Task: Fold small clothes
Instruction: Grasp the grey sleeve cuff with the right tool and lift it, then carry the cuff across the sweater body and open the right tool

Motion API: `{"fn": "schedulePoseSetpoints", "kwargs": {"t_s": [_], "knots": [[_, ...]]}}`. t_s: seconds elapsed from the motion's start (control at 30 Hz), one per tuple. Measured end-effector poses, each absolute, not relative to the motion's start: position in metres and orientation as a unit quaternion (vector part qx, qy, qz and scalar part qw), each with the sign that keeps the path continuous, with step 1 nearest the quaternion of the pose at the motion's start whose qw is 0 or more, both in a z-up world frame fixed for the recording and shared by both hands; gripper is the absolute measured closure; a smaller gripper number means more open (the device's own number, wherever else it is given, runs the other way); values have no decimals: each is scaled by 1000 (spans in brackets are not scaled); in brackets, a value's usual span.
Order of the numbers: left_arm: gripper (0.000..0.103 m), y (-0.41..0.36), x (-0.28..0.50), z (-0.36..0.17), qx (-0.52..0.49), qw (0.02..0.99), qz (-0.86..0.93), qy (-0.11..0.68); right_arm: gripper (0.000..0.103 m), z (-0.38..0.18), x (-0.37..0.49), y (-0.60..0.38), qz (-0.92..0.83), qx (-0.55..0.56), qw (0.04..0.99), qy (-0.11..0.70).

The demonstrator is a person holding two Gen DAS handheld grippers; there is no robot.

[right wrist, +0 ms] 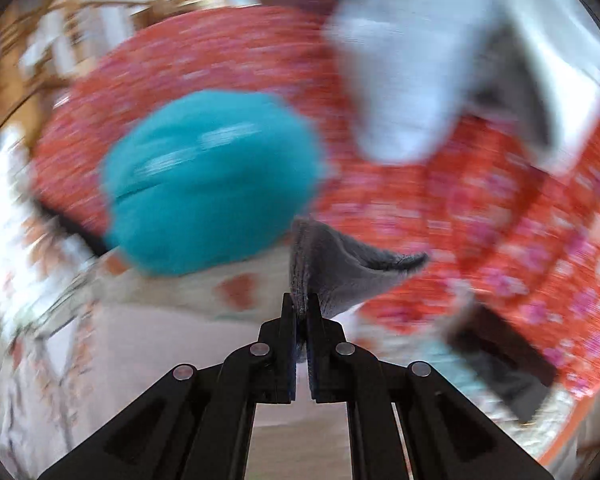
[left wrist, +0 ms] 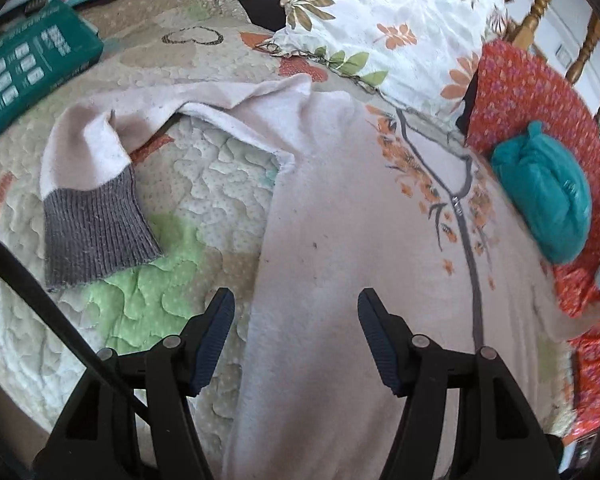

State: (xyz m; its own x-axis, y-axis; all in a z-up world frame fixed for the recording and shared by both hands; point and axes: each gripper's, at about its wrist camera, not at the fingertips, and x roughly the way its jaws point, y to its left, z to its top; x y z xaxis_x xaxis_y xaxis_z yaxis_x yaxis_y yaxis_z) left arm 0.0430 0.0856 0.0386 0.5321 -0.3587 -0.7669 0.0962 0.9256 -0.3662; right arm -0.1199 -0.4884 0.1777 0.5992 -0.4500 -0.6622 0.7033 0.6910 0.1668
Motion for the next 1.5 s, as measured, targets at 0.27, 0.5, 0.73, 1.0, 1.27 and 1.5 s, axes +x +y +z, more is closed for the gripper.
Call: {"fn": "schedulePoseSetpoints", "kwargs": {"t_s": [0.27,0.5,0.73,1.0,1.27,1.5], "knots": [[34,117,49,25,-250,839,-180,449,98,161,43,-311,-126,174,905,367],[33,129,52,25,-294,823,-206,440,98,107,126,-153,-8,122,893,433],[33,138,49,30,-314,824,-217,418,98,53,167,-84,24,72,868,491],[33,154,43,36,-329,834,-198,397,91,24,170,-34,86,-11,841,533],[33,227,-5,60,-383,864,-53,321,82,67,143,9,173,-11,843,509],[33,300,-64,69,-453,843,28,290,45,77,97,101,285,-63,822,489]]}}
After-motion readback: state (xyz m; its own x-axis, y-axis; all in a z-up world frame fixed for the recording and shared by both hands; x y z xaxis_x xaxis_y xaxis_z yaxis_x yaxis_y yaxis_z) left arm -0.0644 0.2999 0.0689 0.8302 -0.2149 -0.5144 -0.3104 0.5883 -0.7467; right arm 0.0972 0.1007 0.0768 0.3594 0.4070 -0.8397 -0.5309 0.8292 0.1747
